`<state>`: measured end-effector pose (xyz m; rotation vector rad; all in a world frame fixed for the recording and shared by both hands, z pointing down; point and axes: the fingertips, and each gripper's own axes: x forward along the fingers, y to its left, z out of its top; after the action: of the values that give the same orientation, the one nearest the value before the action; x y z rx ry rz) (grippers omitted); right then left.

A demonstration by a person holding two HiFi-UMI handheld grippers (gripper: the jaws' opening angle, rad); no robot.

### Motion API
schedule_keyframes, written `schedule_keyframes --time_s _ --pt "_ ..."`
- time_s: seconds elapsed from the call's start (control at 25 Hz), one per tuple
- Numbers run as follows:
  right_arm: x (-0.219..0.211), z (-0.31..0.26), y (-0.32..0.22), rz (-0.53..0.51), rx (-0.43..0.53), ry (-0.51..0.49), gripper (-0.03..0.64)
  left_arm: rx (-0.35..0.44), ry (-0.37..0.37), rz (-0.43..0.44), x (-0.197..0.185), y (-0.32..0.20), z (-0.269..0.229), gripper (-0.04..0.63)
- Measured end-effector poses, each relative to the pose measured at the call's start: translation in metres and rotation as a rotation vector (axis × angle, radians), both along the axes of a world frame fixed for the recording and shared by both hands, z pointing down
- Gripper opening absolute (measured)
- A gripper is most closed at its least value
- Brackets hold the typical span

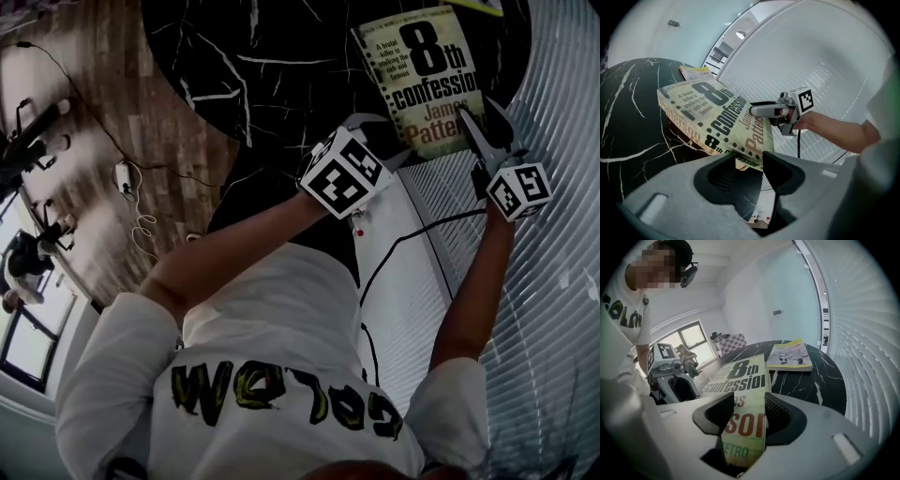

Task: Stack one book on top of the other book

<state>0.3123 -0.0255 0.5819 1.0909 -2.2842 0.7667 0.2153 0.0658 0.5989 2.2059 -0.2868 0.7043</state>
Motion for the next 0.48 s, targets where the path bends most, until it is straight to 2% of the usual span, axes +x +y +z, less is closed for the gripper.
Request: schedule_keyframes --time_s 0.48 --pt "0.004 0.013 0.002 0.042 0.002 -0.044 0.202 0.030 -0.014 -0.019 0.000 -0.002 0.006 0.172"
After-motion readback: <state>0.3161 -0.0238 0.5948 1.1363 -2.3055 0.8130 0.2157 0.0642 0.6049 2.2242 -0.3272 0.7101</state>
